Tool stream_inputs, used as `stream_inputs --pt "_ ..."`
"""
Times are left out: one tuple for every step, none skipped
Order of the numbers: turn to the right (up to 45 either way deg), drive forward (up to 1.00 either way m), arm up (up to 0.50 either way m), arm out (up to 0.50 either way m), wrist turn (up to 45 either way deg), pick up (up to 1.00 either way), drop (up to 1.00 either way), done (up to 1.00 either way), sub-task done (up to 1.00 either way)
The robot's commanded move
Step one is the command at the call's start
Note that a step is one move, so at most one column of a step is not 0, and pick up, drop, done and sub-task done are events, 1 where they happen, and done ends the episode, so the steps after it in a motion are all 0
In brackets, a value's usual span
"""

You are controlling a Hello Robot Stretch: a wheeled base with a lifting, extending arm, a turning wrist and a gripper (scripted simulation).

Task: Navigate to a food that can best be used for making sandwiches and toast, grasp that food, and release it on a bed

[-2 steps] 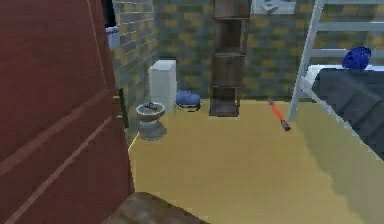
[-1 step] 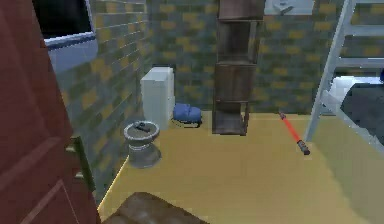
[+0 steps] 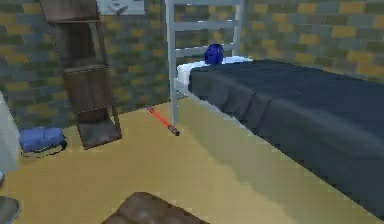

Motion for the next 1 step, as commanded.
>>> stream_inputs --pt "0.0 1.0 0.0 0.0 0.0 0.0 0.0 0.0 0.0"
